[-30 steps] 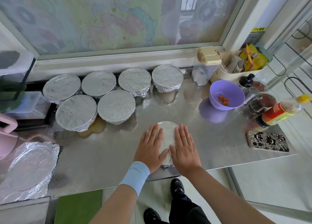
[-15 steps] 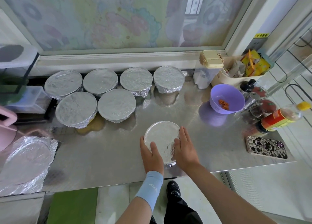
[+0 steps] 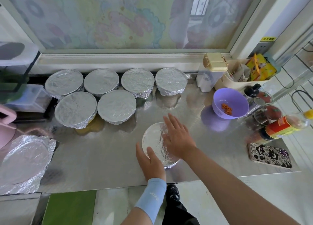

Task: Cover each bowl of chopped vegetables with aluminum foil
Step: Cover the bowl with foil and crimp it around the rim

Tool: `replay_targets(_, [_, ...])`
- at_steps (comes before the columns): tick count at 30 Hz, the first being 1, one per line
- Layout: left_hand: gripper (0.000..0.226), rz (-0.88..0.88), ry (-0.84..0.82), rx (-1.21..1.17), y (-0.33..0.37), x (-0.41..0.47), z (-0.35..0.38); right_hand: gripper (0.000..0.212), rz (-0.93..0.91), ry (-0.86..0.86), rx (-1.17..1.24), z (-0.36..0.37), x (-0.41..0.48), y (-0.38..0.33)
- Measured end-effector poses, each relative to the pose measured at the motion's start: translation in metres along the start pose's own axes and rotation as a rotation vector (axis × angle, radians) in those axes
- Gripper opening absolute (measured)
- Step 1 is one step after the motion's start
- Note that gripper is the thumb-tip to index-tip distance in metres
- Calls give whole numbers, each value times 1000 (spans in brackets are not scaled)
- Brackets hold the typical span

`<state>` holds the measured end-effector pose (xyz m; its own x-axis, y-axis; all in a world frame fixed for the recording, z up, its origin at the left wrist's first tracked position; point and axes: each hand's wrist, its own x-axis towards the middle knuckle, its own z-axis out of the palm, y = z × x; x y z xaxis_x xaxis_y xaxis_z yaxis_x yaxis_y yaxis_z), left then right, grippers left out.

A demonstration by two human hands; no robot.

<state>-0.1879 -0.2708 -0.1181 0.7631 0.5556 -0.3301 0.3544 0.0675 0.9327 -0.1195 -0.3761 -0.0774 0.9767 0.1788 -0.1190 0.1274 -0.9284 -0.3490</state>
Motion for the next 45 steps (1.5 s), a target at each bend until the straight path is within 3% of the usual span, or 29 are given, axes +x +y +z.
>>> replay_targets(4, [44, -80, 22, -63, 8, 3, 10, 65, -31, -152, 27, 3, 18, 2])
replay_targets(9, [34, -131, 40, -119, 19, 29, 13, 65, 94, -86, 166, 13, 11, 3])
replay_targets(15, [35, -145, -92, -103, 39, 54, 5, 64, 225, -69, 140, 9, 11, -1])
replay_targets(19, [43, -17, 92, 31, 25, 41, 0, 68, 161, -90, 61, 1, 19, -5])
replay_targets(22, [54, -35, 53, -23, 14, 17, 7, 65, 38, -143, 92, 1, 24, -5])
replay_targets(27, [38, -103, 126, -8, 23, 34, 21, 60, 123, -93, 203, 3, 24, -2])
replay_targets(31, [31, -136, -11, -45, 41, 56, 12, 59, 215, -89, 220, 3, 19, 0])
replay_targets(34, [36, -126, -76, -37, 56, 67, 3, 45, 241, -69, -21, -3, 20, -2])
replay_targets(37, [41, -66, 31, -10, 43, 63, -3, 54, 96, 4, -219, -8, 32, -9])
replay_targets(41, [41, -29, 81, 1, 22, 26, 3, 65, -258, -196, -174, -3, 51, -16])
replay_targets(45, [42, -74, 102, -1, 20, 30, 15, 64, -242, -227, -143, 3, 52, -12])
